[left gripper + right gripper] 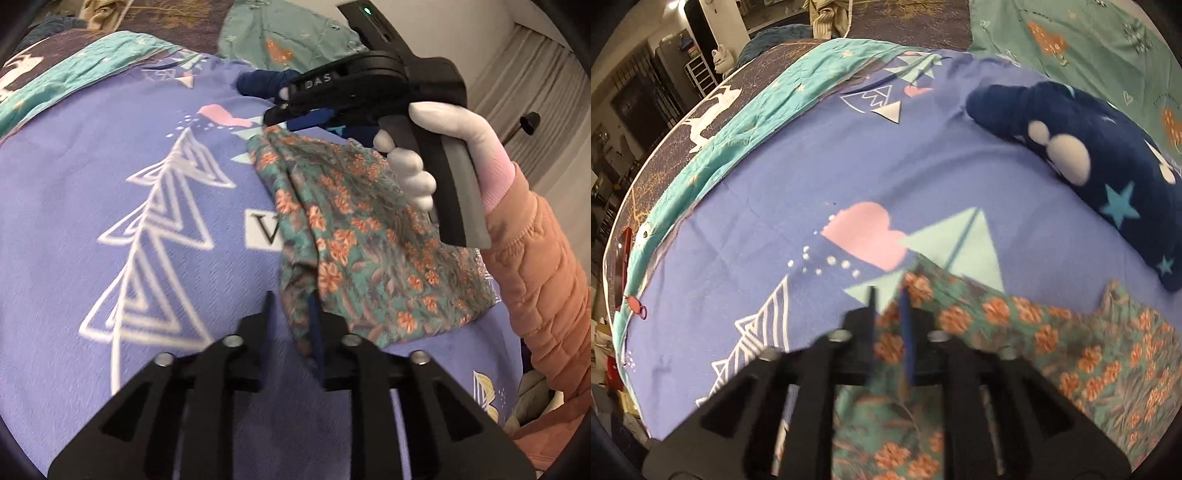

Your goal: Fold small clothes

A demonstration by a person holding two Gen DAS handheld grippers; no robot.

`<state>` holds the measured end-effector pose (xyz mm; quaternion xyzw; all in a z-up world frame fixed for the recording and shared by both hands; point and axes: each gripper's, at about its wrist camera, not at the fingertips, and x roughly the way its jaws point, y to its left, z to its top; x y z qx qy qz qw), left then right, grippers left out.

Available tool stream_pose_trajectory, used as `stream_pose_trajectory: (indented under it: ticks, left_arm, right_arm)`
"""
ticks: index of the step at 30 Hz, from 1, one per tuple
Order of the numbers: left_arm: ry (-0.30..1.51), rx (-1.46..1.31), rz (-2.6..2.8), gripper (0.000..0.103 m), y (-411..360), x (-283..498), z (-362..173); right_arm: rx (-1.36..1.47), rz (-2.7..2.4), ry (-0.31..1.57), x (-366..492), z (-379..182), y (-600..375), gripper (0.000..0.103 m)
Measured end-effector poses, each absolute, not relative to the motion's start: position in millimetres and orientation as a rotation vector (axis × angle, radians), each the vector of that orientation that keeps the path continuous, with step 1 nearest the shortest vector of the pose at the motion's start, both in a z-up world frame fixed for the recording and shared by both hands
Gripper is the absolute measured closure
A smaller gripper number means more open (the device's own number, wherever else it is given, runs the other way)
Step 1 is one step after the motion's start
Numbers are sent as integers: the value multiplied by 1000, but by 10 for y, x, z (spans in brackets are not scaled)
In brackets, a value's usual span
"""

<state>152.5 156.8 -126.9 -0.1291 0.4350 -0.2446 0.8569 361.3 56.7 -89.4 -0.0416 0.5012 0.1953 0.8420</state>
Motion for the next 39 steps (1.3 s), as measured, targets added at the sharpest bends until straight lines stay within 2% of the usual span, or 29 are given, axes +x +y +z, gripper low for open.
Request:
stream_pose_trajectory:
  ticks: [3,4,5,6,7,8,9,12,13,15,17,18,19,20,24,25,27,28,29,30,33,36,38,39]
  left_arm:
    - [920,-267,-519,77,1524,1679,-1301]
    - [918,-268,-518,82,1511,1726,-1308]
    - [919,-271,-518,98,1518,1743,-1311]
    - [926,-285,-523,98,1530,1751,-1316]
    - [925,-301,-518,98,1552,1730,-1308]
    - [920,-299,-506,98,1566,1686,-1288]
    - [917,-288,-496,98,1571,1651,-1273]
    - [922,-219,-485,98,1538,1576,-1348]
    - [920,-224,-487,98,1554,1563,-1348]
    - [915,-211,-477,97,1573,1531,-1302]
    - [906,-177,-464,96,1595,1470,-1262]
    - [901,-165,-449,96,1625,1434,-1230]
    - [896,-160,-438,96,1646,1436,-1208]
    - [873,-160,-429,96,1689,1404,-1133]
    - [757,-237,-562,93,1671,1313,-813]
    - [741,-235,-596,90,1613,1315,-770]
    - [754,-168,-618,79,1389,1359,-792]
    - [786,-124,-595,74,1284,1401,-864]
    - [862,-69,-558,71,1163,1497,-1043]
    - [923,-35,-531,72,1100,1568,-1225]
    - [898,-45,-528,71,1132,1542,-1248]
    - [900,-65,-522,71,1214,1472,-1263]
    - [897,-68,-513,71,1246,1426,-1243]
    - [892,-72,-511,71,1256,1400,-1236]
  right_arm:
    - [-141,453,1083,3554,-900,646,69]
    - [-163,472,1112,3546,-933,696,62]
    - [-201,489,1173,3545,-1027,772,55]
    - [-232,486,1214,3563,-1128,835,55]
    - [-286,457,1205,3547,-1185,881,65]
    - [-324,438,1164,3525,-1158,913,85]
    - [-316,424,1147,3524,-1113,914,97]
    - [-178,426,1053,3549,-869,809,97]
    - [-183,437,1075,3590,-923,824,98]
    - [-174,478,1144,3675,-1159,828,97]
    - [-134,518,1093,3648,-1150,741,90]
    - [-96,525,1075,3614,-1088,661,84]
    - [-65,520,1061,3582,-1020,572,69]
    - [-40,518,1027,3519,-906,450,63]
    - [-9,484,948,3326,-605,34,63]
    - [14,471,948,3266,-567,-95,64]
    - [109,468,973,3101,-563,-348,72]
    - [161,473,991,2989,-602,-456,76]
    - [203,479,1003,2892,-655,-538,76]
    - [226,482,1022,2745,-770,-584,76]
    - [161,435,1101,2522,-1221,-511,77]
    - [93,447,985,2373,-1245,-472,77]
    - [80,455,997,2345,-1199,-425,66]
    - [66,447,991,2306,-1152,-403,67]
